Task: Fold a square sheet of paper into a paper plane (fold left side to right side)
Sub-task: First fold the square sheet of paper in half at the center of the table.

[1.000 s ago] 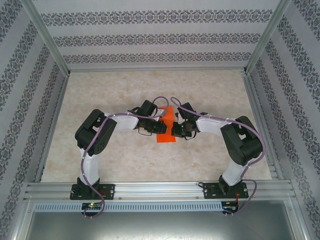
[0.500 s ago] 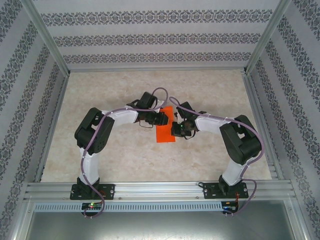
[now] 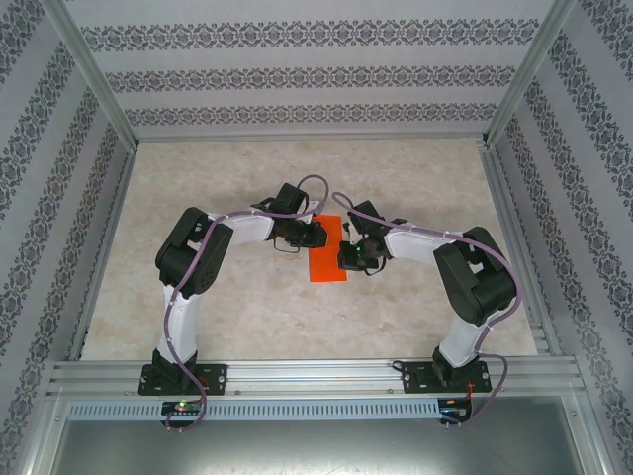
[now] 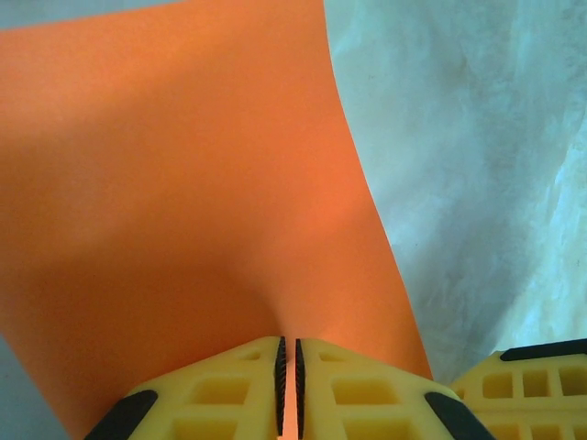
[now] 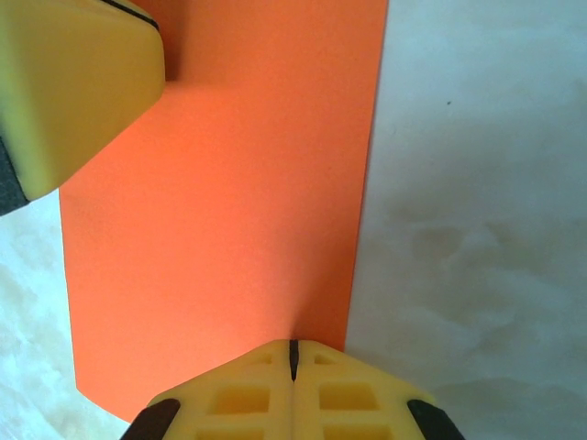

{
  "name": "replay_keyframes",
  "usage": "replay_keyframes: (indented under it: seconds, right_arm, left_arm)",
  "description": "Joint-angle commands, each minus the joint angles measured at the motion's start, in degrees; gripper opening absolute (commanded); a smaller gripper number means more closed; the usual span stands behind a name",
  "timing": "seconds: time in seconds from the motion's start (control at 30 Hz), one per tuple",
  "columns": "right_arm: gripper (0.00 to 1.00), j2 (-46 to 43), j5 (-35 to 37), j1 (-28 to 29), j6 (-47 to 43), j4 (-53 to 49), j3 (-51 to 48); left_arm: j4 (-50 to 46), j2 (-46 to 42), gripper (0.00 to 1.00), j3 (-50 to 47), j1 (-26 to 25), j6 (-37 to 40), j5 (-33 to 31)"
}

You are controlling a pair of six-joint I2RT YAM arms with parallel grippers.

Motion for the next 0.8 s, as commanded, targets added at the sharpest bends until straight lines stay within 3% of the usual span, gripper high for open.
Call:
replay_keyframes:
  seconds: [0.0, 0.57, 0.77]
  right_arm:
    - [0.00, 3.29, 6.40, -0.10, -1.76, -7.74, -1.16]
    - [0.00, 2.94, 6.86, -0.63, -3.24, -8.72, -1.80]
    - [0.00, 2.85, 6.57, -0.45, -3.12, -8.58, -1.49]
  left_arm:
    - [1.80, 2.55, 0.16, 0.55, 2.68, -1.49, -4.41]
    - [1.00, 5.39, 0.16, 6.54, 8.60, -3.31, -10.56]
    - [1.55, 4.53, 0.16, 8.11, 10.00, -3.32, -8.53]
